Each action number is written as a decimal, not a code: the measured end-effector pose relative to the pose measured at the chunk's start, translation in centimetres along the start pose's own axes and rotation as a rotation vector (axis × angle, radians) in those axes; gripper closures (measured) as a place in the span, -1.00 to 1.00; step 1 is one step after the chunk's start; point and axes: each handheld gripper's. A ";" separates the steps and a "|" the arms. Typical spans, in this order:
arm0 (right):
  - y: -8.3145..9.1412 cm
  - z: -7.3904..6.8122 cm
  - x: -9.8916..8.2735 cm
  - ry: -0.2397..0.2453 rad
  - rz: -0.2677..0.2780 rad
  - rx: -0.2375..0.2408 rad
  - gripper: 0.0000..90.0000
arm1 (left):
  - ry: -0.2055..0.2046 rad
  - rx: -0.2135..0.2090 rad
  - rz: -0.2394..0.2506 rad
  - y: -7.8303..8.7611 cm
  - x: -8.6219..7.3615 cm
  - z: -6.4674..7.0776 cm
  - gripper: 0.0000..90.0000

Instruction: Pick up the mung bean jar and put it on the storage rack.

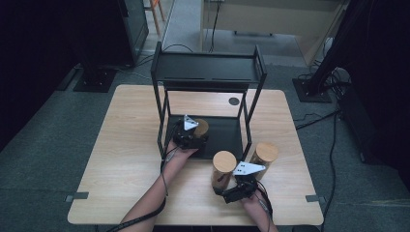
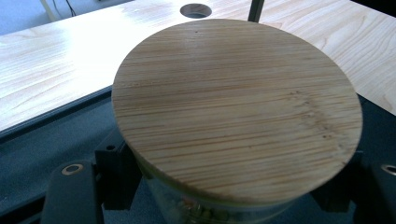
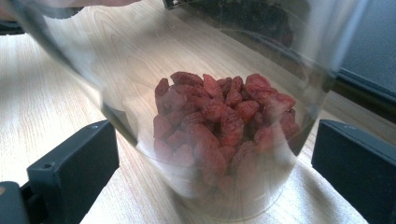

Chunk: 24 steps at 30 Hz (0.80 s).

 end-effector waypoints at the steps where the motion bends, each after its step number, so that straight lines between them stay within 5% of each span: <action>1: 0.0 0.0 0.0 0.000 -0.001 -0.001 -0.99 | 0.004 -0.001 0.001 -0.1 0.0 -0.1 -0.44; 24: -0.1 0.0 0.0 0.003 -0.008 -0.002 -0.99 | -0.006 0.020 -0.022 -2.0 1.3 -0.8 -0.44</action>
Point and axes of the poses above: each handheld gripper's, and its own axes: y roughly backward along the jaws, x roughly out of its top, z roughly to its right, and after that the axes turned 6 degrees about -z, right-handed
